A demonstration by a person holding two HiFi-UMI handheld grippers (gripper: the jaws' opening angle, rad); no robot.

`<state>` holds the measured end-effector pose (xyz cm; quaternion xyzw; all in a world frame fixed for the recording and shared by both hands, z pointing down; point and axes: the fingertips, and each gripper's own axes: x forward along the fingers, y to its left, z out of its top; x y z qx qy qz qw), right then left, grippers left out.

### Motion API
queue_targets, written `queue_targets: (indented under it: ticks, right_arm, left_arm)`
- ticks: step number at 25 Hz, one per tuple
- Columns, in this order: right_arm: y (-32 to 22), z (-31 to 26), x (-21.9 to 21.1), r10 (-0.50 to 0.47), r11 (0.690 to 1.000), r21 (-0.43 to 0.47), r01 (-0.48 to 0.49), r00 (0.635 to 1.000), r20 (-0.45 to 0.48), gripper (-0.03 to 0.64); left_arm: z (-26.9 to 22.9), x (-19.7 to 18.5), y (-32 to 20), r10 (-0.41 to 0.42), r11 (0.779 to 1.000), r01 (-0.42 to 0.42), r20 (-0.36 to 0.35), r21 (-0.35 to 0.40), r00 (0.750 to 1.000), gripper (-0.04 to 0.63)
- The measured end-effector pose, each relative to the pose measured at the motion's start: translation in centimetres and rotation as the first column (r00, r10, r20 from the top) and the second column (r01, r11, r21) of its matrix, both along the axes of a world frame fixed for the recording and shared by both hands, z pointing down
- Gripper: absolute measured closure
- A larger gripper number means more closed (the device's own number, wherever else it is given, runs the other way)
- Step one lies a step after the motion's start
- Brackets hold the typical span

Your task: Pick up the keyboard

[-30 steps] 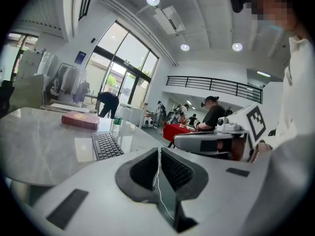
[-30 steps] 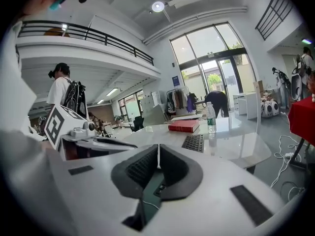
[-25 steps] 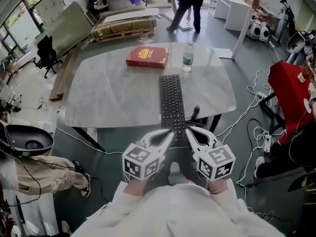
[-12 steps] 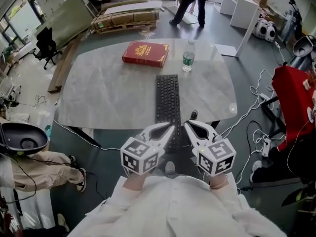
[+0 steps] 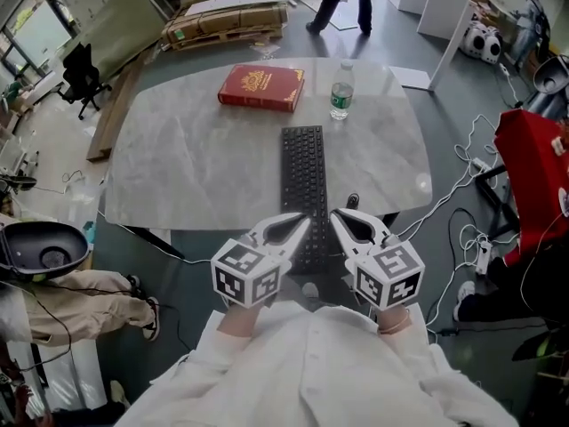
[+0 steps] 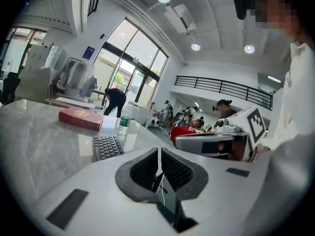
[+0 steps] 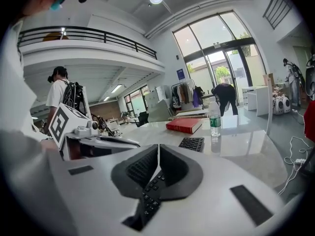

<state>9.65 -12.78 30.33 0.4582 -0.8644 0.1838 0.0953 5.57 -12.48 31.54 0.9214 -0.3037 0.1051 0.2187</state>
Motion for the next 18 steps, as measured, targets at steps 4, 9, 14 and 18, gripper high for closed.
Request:
queue_targets:
  ticks: [4,9,14,18]
  right_arm:
    - [-0.2,0.3,-0.3,0.014,1.0,-0.015,-0.014,1.0,-0.002,0.584]
    - [0.1,0.8,-0.7,0.026,0.999,-0.041,-0.026,1.0,0.005,0.583]
    - [-0.4,1.3,-1.3,0.027,0.998,-0.063,-0.027,1.0,0.006,0.583]
    - [-0.4,1.7,-1.8,0.024,0.997,-0.079,-0.023,1.0,0.008,0.584]
  left_arm:
    - [0.3,-0.3,-0.1,0.025,0.999,-0.025,-0.001,-0.02,1.0,0.566]
    - [1.1,-0.3,1.3,0.078,0.994,-0.079,-0.025,-0.073,0.997,0.565]
    - [1.5,-1.5,0.6,0.066,0.993,-0.068,-0.02,-0.094,0.998,0.566]
    - [1.7,-2.2,0.0,0.044,0.993,-0.048,-0.035,-0.105,0.998,0.566]
